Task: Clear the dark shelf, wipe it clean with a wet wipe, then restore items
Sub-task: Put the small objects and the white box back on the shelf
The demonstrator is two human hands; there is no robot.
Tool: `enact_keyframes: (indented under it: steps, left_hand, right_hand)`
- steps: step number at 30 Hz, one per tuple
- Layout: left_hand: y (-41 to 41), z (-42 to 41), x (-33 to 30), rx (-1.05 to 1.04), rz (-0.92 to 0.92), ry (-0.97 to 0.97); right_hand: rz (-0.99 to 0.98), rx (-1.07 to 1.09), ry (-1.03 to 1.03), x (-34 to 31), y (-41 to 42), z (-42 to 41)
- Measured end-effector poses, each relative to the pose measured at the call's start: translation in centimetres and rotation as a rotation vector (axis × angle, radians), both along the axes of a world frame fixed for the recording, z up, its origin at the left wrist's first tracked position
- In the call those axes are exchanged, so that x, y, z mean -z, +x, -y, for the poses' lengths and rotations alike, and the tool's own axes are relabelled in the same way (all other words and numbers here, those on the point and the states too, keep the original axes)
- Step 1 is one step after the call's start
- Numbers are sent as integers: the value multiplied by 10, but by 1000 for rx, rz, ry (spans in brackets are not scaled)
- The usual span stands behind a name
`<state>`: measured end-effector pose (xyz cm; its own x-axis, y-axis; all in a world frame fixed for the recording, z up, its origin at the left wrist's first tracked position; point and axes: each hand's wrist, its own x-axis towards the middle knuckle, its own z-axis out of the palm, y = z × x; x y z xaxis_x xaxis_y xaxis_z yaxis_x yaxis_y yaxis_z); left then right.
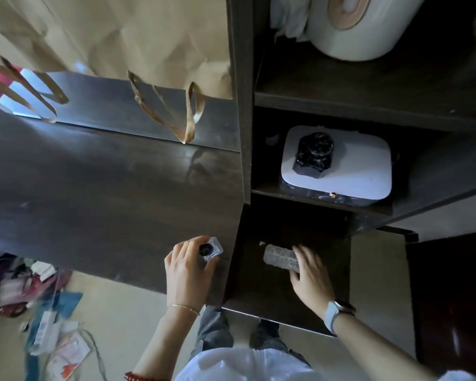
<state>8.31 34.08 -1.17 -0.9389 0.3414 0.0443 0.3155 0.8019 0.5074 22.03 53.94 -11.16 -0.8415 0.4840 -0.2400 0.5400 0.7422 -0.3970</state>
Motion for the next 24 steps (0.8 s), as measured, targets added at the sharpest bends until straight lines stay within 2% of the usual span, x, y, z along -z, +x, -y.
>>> enact_keyframes:
  steps: [4,10,15,24]
  left_hand:
    - [-36,-9,-3,74,117,84]
    - [-114,-43,2,278,171,120]
    - [-165,-80,10,433,177,77]
    - [-187,-121,19,535,209,40]
  right_hand:
    - [-263,51,20,-46,-21,17]
    - [-551,123,284,-120,-79,27]
    - [-407,182,466,-129,-110,34]
    - [-240,176,518,-135,-111,35]
